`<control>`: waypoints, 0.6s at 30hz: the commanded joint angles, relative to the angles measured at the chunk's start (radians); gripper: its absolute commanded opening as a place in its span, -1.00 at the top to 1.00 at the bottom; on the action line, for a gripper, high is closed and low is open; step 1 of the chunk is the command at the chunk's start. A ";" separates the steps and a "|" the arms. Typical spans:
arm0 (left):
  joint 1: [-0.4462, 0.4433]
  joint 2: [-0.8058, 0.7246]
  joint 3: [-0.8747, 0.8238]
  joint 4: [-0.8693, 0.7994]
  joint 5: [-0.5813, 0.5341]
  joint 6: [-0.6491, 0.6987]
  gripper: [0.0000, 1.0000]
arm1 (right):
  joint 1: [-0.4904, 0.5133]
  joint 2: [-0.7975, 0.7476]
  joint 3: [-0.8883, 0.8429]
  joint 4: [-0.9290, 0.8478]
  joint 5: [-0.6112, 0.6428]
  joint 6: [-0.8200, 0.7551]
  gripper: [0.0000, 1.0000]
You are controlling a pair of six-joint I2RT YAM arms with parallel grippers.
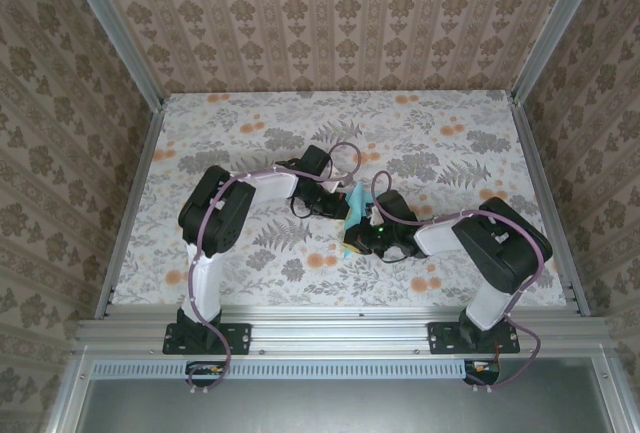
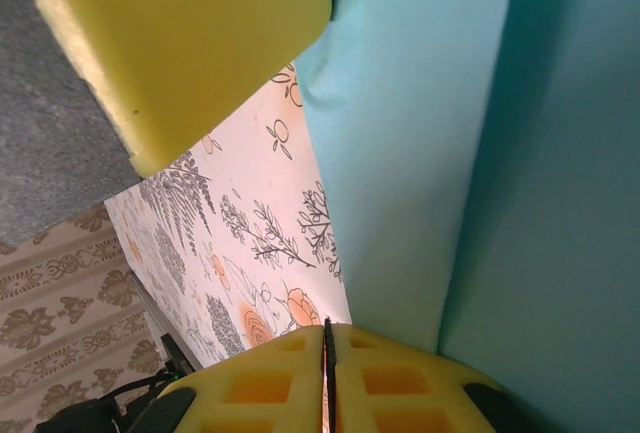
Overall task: Fold a paper plane with a square sheet of paper (pick it up from the middle)
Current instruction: Fourth fold the wing at the center of the table.
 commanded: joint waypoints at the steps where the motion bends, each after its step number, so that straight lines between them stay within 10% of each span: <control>1: -0.009 0.133 -0.067 -0.087 -0.174 0.036 1.00 | 0.014 0.014 0.023 0.007 -0.008 0.014 0.76; 18: -0.008 0.144 -0.070 -0.086 -0.173 0.040 1.00 | 0.029 0.051 0.046 -0.043 0.010 -0.003 0.75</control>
